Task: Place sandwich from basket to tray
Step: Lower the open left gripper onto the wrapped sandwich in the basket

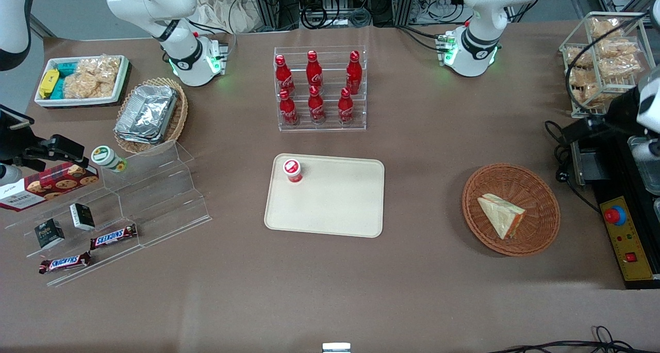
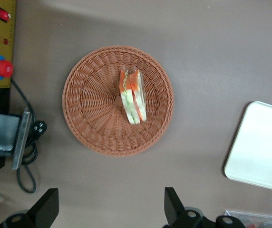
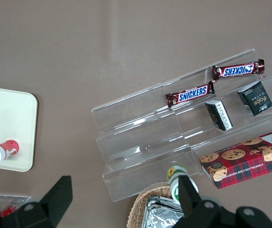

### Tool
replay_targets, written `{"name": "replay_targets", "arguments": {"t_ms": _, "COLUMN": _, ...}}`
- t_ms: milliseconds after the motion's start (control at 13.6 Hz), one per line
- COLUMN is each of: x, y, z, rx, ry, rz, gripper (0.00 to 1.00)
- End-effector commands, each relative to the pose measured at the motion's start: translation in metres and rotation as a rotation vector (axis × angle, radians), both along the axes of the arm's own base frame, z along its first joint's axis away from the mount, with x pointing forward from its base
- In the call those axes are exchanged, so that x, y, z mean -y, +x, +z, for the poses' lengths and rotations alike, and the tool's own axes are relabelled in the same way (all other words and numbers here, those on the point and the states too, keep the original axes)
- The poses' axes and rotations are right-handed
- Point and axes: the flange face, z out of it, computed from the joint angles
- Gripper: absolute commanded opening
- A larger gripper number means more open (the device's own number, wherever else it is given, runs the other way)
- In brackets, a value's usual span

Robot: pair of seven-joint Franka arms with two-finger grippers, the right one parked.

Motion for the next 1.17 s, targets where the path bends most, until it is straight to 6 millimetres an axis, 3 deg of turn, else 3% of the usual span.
{"name": "replay_targets", "arguments": {"t_ms": 0, "x": -0.001, "y": 0.035, "z": -0.062, "rx": -0.034, "ry": -0.027, "rz": 0.062, "gripper": 1.00}}
{"name": "replay_targets", "arguments": {"t_ms": 294, "x": -0.005, "y": 0.059, "z": -0.146, "rx": 0.006, "ry": -0.030, "rz": 0.090, "gripper": 1.00}}
{"name": "replay_targets", "arguments": {"t_ms": 587, "x": -0.008, "y": 0.071, "z": -0.201, "rx": 0.032, "ry": -0.033, "rz": 0.134, "gripper": 1.00}}
{"name": "replay_targets", "arguments": {"t_ms": 807, "x": -0.009, "y": 0.066, "z": -0.244, "rx": 0.087, "ry": -0.070, "rz": 0.194, "gripper": 1.00}}
{"name": "replay_targets", "arguments": {"t_ms": 1101, "x": -0.003, "y": 0.069, "z": -0.284, "rx": 0.120, "ry": -0.108, "rz": 0.247, "gripper": 1.00}}
